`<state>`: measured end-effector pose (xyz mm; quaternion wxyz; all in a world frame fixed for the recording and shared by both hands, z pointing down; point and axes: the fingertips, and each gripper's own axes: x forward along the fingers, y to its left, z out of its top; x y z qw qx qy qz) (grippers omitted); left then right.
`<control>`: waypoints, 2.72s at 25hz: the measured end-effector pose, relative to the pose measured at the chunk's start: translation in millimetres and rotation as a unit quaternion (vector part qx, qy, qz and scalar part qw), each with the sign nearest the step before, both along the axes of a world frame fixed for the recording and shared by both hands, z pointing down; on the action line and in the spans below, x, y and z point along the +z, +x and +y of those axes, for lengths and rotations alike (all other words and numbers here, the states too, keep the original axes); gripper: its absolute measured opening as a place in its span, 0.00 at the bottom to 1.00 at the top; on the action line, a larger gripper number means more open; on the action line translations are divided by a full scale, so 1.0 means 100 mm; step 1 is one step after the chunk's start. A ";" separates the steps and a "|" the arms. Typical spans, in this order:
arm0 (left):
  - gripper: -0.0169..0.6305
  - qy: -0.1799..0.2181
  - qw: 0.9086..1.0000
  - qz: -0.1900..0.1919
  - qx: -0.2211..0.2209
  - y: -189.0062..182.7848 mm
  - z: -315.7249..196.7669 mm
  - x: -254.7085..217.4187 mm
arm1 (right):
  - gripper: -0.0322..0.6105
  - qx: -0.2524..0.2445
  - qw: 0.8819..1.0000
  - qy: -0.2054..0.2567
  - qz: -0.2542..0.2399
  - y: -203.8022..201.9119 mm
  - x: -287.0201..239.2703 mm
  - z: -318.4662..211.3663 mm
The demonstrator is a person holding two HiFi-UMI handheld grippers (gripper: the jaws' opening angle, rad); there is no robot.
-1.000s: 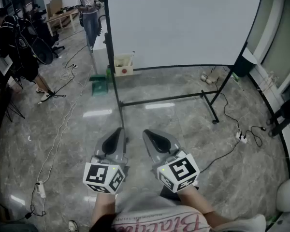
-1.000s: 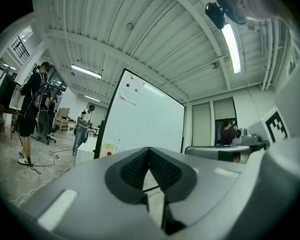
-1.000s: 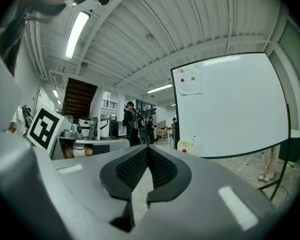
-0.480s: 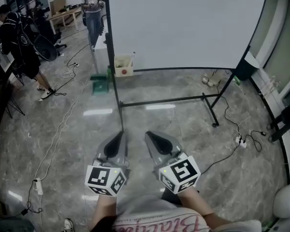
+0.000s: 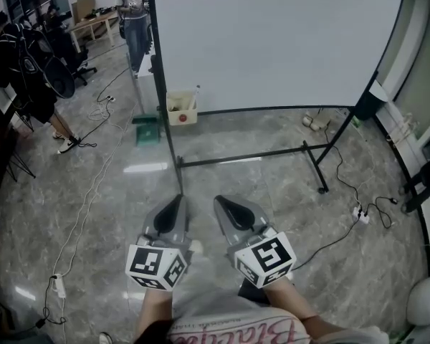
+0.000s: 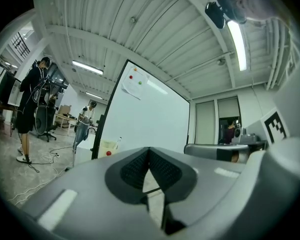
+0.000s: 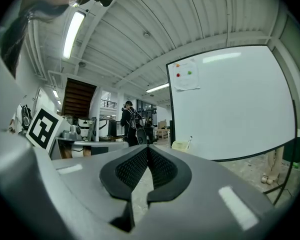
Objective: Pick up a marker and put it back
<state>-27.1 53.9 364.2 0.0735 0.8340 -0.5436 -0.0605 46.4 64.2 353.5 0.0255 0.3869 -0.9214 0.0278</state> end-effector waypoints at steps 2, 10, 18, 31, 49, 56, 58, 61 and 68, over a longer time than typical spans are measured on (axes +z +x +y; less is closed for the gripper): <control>0.03 0.002 1.000 -0.002 0.004 -0.06 -0.20 0.00 | 0.05 0.004 1.000 0.000 -0.002 -0.06 0.00 -0.20; 0.03 0.012 0.999 -0.008 0.030 -0.28 -1.23 -0.11 | 0.05 0.028 1.000 0.001 -0.008 -0.27 -0.05 -1.20; 0.03 0.009 0.999 -0.003 0.050 -0.36 -2.03 -0.04 | 0.05 0.051 0.999 -0.002 -0.003 -0.40 0.01 -2.01; 0.03 -0.014 0.999 0.009 0.036 -0.56 -2.81 0.09 | 0.17 0.047 0.998 -0.052 0.004 -0.53 0.30 -2.96; 0.03 -0.036 0.999 0.008 0.003 -0.79 -3.60 0.29 | 0.21 -0.003 0.992 -0.127 0.017 -0.80 0.76 -3.72; 0.03 -0.032 0.999 0.006 0.006 -0.69 -3.59 0.24 | 0.15 -0.010 0.994 -0.112 -0.001 -0.73 0.60 -3.69; 0.03 -0.027 1.000 0.006 0.007 -0.70 -3.54 0.20 | 0.15 -0.002 0.995 -0.096 -0.008 -0.72 0.50 -3.67; 0.03 -0.018 1.000 0.006 0.011 -0.72 -3.43 0.13 | 0.15 0.014 0.998 -0.060 -0.017 -0.68 0.32 -3.60; 0.03 -0.010 1.000 0.008 0.025 -0.71 -3.12 0.05 | 0.15 0.044 0.998 0.019 -0.036 -0.58 -0.07 -3.27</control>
